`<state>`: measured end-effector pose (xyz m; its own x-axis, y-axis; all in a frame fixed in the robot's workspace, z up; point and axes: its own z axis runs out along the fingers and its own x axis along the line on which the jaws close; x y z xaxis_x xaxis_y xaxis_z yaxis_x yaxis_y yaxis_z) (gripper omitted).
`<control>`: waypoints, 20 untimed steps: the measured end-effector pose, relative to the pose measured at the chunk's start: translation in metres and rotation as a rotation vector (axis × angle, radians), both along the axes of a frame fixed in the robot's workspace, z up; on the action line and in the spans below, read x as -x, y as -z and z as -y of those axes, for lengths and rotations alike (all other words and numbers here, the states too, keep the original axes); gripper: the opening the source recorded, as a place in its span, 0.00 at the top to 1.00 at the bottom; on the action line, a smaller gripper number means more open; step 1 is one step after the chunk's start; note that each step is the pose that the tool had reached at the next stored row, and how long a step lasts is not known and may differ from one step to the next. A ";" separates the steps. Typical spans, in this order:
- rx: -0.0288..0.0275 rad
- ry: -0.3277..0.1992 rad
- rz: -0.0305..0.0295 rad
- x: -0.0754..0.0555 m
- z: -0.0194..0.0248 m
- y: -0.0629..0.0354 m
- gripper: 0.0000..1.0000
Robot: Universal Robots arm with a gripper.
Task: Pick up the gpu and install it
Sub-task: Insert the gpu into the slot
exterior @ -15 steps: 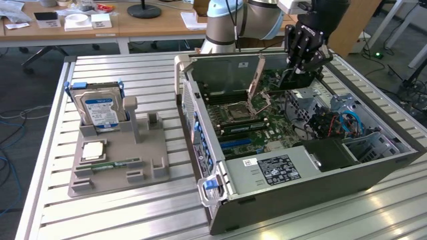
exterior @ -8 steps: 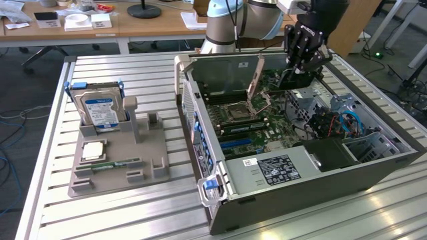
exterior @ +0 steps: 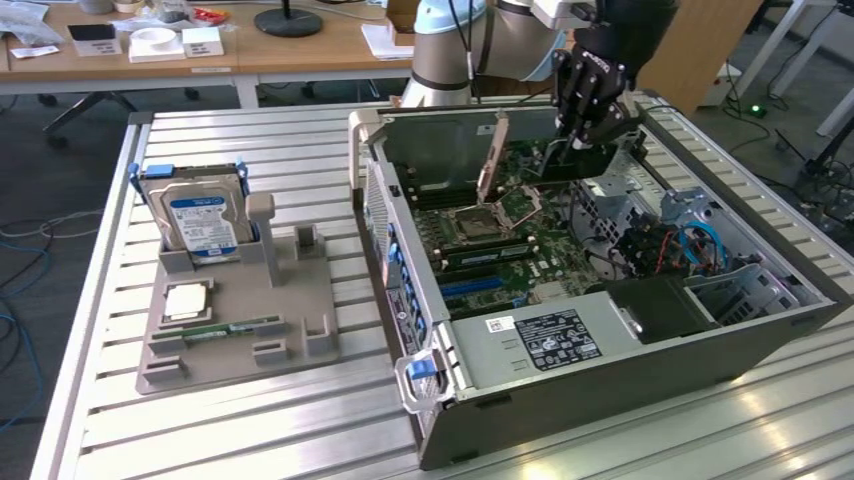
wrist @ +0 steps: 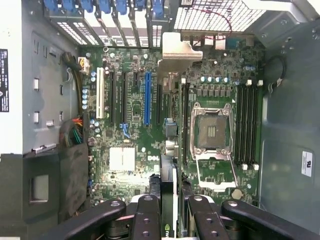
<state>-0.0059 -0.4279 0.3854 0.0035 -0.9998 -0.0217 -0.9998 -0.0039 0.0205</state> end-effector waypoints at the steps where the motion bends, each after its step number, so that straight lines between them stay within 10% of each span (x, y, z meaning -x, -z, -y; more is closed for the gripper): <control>1: 0.0000 0.002 0.0000 0.001 0.0000 0.0002 0.74; 20: -0.0001 0.023 0.0000 0.006 0.0000 0.0161 0.74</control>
<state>-0.0119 -0.4280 0.3693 -0.0192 -0.9996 -0.0217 -0.9996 0.0187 0.0205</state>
